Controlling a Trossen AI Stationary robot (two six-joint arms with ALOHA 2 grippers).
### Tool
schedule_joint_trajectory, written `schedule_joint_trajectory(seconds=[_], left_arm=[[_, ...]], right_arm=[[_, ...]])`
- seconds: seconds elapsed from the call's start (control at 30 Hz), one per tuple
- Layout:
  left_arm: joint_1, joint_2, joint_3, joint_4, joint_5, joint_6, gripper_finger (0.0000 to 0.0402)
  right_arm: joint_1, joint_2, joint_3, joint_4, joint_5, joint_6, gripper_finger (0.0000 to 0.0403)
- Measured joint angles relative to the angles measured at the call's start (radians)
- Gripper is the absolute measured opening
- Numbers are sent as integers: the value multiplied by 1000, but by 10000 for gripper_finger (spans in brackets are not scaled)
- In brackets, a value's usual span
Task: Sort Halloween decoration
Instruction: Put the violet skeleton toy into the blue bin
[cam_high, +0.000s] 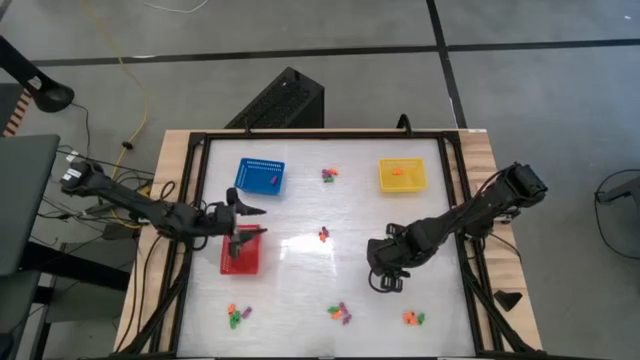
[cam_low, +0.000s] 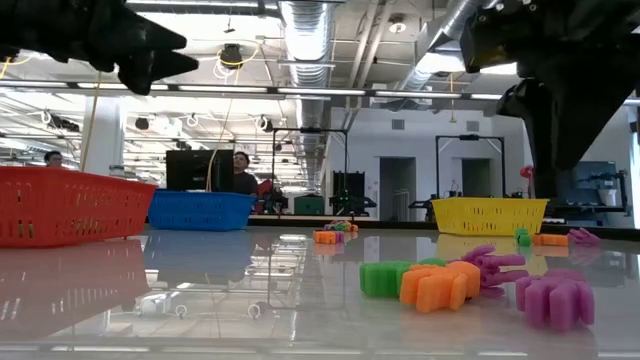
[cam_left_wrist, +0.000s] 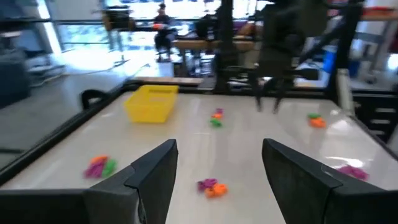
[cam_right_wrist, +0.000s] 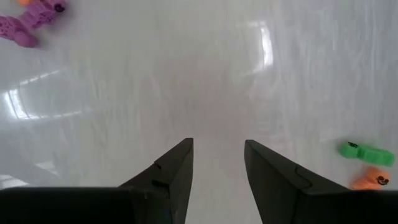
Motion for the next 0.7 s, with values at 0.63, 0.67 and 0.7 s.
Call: schedule_joint_trajectory(seconds=[0.63,0.67,0.7], left_arm=[[2,-169,-196,344,81,95,226],[2,-169,-196,344,82,95,226],[2,-169,-196,343,81,94,226]], right_arm=[[-116,-29,-70,-26,33,-175,175],[-144,-38,-89,-44,14,-171,175],[-168,-46,-110,-61,1,-166,175]])
